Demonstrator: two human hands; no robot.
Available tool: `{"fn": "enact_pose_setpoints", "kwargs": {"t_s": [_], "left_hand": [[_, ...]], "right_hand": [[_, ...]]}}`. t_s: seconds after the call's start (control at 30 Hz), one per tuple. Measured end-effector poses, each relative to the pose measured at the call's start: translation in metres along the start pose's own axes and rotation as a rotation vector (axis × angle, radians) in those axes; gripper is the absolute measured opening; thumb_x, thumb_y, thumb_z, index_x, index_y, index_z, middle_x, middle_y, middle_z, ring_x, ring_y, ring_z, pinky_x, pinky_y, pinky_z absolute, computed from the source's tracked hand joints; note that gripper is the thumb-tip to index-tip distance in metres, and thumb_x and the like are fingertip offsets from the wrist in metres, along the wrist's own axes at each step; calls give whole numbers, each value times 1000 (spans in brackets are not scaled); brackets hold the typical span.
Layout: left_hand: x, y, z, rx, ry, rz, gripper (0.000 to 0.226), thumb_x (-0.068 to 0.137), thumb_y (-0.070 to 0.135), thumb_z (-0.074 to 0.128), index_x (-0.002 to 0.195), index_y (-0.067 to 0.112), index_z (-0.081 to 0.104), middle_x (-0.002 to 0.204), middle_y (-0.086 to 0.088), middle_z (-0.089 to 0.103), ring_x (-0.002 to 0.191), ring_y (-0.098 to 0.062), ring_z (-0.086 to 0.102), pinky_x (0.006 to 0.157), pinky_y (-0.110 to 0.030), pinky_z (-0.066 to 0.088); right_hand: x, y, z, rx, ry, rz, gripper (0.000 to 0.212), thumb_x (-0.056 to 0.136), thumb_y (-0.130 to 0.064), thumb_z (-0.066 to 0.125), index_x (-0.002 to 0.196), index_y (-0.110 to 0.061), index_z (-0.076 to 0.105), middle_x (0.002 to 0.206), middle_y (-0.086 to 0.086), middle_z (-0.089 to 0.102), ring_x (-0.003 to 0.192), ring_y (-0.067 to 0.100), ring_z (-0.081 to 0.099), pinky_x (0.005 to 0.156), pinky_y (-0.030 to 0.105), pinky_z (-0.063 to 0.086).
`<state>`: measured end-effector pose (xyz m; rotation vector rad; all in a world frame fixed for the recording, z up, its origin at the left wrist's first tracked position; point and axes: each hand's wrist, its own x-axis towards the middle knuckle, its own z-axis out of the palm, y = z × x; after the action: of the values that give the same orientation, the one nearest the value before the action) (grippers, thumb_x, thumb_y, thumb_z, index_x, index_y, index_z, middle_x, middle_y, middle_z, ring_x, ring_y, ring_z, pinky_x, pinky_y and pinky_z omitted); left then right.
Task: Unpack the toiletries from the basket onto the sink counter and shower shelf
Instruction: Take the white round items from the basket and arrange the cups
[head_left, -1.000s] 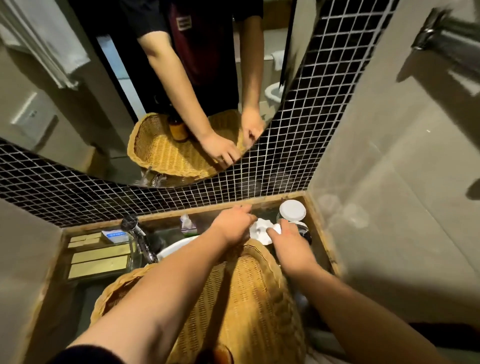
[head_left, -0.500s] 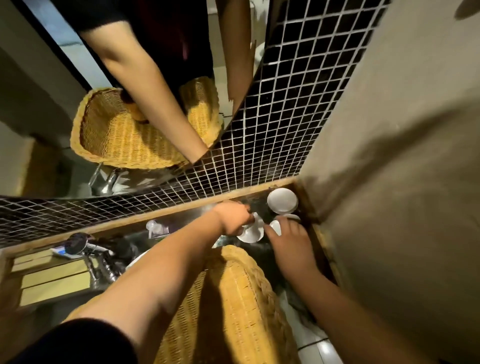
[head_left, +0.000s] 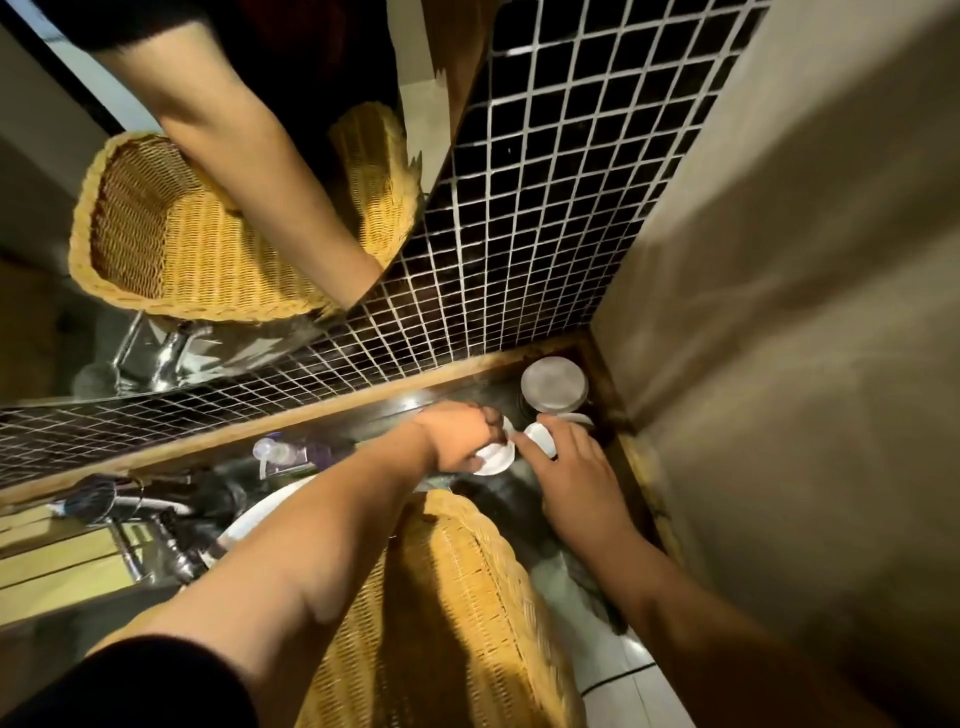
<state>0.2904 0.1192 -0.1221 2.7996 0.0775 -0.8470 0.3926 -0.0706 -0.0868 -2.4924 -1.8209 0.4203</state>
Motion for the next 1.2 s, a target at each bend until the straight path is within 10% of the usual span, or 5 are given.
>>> {"fn": "enact_pose_setpoints", "kwargs": {"t_s": [0.57,0.87,1.2], "left_hand": [[-22,4,10,-22,63,-31,47,98,36,48,143,21,47,145,-18,44,126,-36,45,99,-51,47],[-76,-8,30,-19,-3,-280,74,92,37,61,156,39,24,165,1,13,152,-33,1,118,-54,26],[-109,-28,56,-25,-37,-383,68,96,31,52,155,42,20,166,0,17,152,-28,11,116,-50,29]], "right_hand": [[-5,-10,-9,18,-57,-58,70,88,-7,60,149,-30,37,153,12,29,137,34,30,110,43,32],[23,-31,-1,64,-196,-109,48,102,-33,46,148,-36,33,150,8,29,134,31,31,112,40,30],[55,-55,13,-174,-278,-194,45,102,-29,43,147,-34,38,150,12,30,132,33,34,108,40,34]]}}
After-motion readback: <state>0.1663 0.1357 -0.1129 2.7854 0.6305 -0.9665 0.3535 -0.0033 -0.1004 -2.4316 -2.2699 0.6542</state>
